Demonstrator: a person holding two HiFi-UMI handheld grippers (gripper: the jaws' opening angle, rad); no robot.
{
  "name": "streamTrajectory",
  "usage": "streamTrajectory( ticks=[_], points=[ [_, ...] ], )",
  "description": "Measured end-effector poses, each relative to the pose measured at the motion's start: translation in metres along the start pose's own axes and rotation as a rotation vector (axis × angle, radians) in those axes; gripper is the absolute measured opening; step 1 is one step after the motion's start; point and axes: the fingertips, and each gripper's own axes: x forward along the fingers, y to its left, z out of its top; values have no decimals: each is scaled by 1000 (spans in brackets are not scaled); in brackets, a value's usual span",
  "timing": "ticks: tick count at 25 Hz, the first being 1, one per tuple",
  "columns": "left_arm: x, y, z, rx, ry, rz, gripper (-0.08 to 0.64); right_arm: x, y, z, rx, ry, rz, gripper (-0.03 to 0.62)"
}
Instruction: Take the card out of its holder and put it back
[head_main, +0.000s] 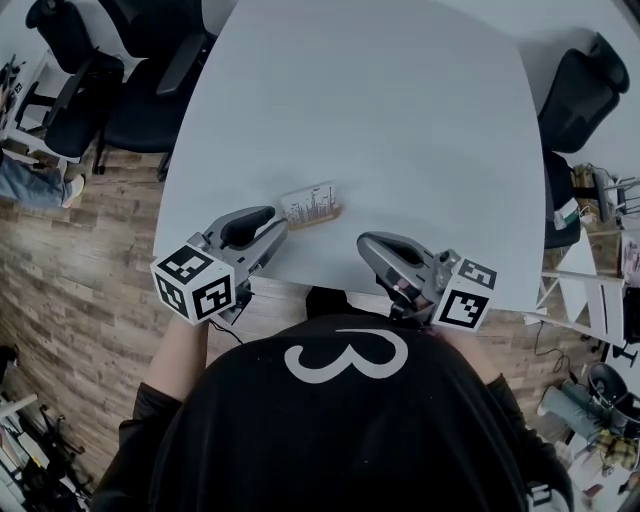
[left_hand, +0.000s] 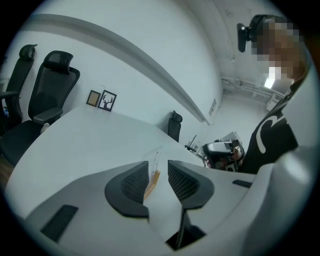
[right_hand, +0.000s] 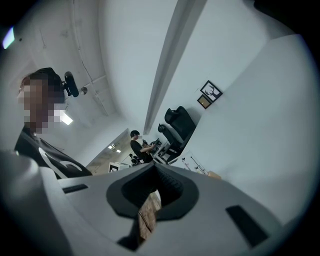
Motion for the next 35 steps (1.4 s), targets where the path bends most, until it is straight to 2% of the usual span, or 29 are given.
streamTrajectory(
  ticks=[7,14,21,25,35],
  points=[
    [15,20,-10,67,58,4,115,6,-12,2,18,16,-6,9],
    [29,25,-19,148,106,-65,115,10,-22,8,28,29,-10,9],
    [38,21,-23,183,126,-126,115,14,-27,4,42,42,-11,9],
    [41,20,-24,200,128,-147,110,15,-28,5,43,40,-15,9],
    [43,17,-20,226,101,-155,43,11,-32,-1,57,44,-24,9]
  ],
)
